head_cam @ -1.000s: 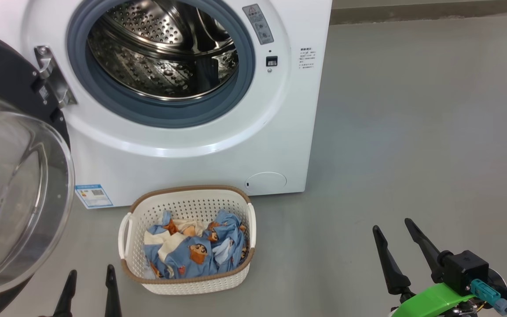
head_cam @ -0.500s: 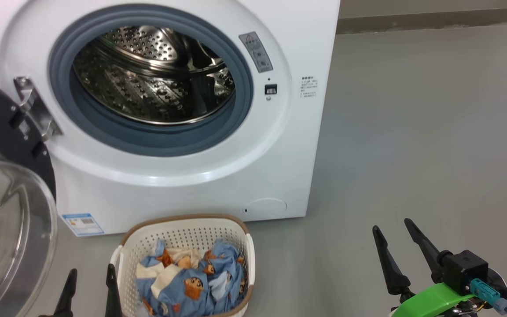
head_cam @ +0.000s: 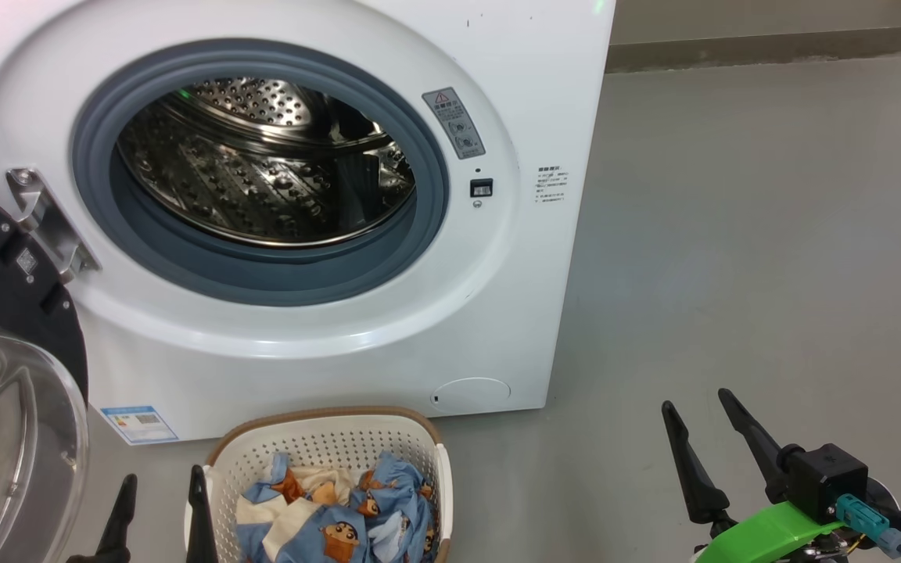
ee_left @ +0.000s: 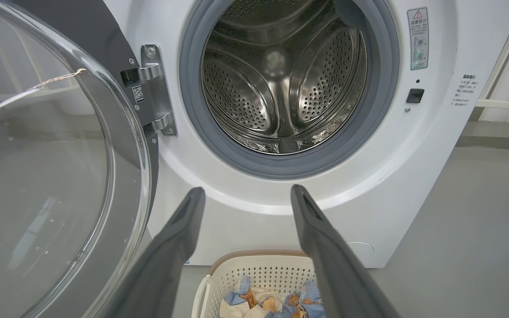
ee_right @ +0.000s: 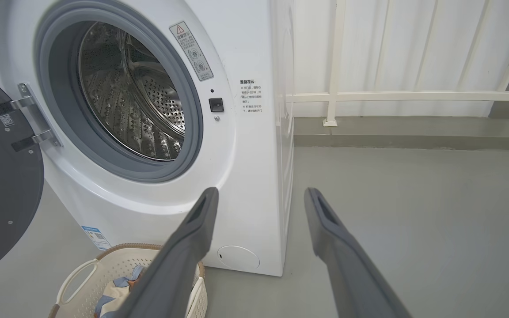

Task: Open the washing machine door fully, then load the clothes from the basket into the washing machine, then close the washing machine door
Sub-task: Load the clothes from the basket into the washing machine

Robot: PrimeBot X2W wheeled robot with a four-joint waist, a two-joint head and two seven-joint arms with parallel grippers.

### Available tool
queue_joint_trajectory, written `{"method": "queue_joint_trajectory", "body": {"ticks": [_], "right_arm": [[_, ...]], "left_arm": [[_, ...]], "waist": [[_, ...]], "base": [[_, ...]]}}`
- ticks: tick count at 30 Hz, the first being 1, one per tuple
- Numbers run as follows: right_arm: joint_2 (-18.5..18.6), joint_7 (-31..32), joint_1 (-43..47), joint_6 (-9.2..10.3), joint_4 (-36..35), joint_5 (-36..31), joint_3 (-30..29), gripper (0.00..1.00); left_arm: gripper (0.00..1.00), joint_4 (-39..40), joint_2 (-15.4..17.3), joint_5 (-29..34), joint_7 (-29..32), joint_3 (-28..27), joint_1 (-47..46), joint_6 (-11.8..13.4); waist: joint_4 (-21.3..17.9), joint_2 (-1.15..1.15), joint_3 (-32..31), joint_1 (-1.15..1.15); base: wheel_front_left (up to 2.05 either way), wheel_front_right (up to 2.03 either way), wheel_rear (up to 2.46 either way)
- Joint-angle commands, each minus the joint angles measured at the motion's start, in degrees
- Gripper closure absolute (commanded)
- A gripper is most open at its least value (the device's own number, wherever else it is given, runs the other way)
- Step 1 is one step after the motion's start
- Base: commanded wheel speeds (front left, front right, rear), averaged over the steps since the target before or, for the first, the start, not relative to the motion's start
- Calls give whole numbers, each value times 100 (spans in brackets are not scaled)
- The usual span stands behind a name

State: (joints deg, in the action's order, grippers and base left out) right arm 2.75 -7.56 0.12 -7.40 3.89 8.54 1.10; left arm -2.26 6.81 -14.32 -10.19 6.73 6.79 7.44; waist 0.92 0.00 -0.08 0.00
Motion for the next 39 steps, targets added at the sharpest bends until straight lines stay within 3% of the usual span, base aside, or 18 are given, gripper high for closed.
{"method": "queue_joint_trajectory", "body": {"ticks": [1, 16, 27, 34, 39], "right_arm": [[12, 10, -121, -9, -134, 47, 155, 0], [12, 21, -152, -9, -169, 48, 155, 0], [12, 42, -326, -9, -287, 13, 182, 0], [12, 66, -539, -9, -421, -31, 205, 0], [12, 64, -776, -9, -559, -65, 230, 0]], "left_arm": [[0, 98, 94, -54, -59, -178, -234, 70], [0, 8, 99, -98, -103, -130, -302, 121], [0, -165, 59, -132, -241, -65, -588, 79], [0, -876, -35, -220, -372, 86, -1182, -179], [0, -1968, -98, -319, -421, 195, -1927, -468]], "waist": [[1, 0, 7, 0], [41, 0, 87, 0], [39, 0, 528, 0], [36, 0, 1118, 0], [-39, 0, 1729, 0]], "base": [[0, 0, 0], [0, 0, 0], [0, 0, 0], [0, 0, 0], [0, 0, 0]]}}
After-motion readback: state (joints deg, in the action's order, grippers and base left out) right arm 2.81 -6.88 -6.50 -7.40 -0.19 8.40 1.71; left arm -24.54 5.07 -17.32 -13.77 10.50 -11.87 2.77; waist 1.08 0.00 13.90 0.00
